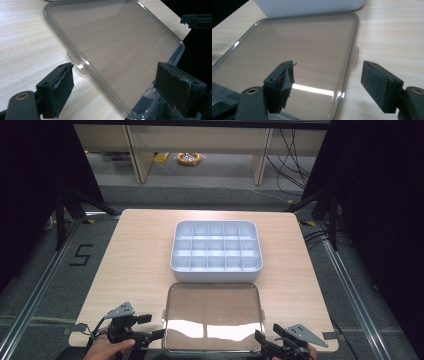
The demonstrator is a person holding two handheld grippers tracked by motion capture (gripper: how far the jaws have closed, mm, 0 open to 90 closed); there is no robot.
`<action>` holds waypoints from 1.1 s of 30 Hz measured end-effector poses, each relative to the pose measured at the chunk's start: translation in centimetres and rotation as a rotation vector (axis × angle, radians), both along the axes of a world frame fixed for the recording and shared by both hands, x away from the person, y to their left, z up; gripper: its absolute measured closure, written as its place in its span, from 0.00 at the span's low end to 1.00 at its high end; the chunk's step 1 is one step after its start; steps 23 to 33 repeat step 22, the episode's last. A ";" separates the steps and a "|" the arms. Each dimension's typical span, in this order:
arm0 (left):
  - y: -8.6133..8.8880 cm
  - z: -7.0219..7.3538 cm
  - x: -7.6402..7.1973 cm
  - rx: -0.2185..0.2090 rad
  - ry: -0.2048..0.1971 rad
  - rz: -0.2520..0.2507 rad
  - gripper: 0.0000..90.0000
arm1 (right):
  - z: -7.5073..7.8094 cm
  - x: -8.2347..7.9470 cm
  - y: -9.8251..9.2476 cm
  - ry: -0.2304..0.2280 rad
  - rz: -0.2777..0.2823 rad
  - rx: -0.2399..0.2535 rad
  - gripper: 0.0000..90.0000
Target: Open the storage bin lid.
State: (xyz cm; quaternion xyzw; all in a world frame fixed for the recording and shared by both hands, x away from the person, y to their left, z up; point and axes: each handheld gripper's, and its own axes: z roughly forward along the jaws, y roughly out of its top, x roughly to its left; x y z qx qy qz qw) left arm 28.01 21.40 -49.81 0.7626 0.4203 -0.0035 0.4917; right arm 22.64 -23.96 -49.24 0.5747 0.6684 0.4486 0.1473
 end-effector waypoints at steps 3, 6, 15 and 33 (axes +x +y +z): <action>0.0 -0.1 -0.2 0.006 0.004 -0.007 0.16 | -0.2 -0.2 -0.5 -0.007 0.031 -0.054 0.30; -0.1 -0.2 -0.4 0.007 0.012 -0.011 0.16 | -0.1 -0.5 -0.4 -0.004 0.028 -0.038 0.30; -0.2 -0.3 -0.5 0.019 0.024 -0.019 0.16 | -0.4 -0.5 -0.4 0.046 0.002 0.027 0.29; -0.2 -0.4 -0.4 0.030 0.032 -0.006 0.17 | -0.6 -0.2 -0.7 0.034 0.015 0.026 0.29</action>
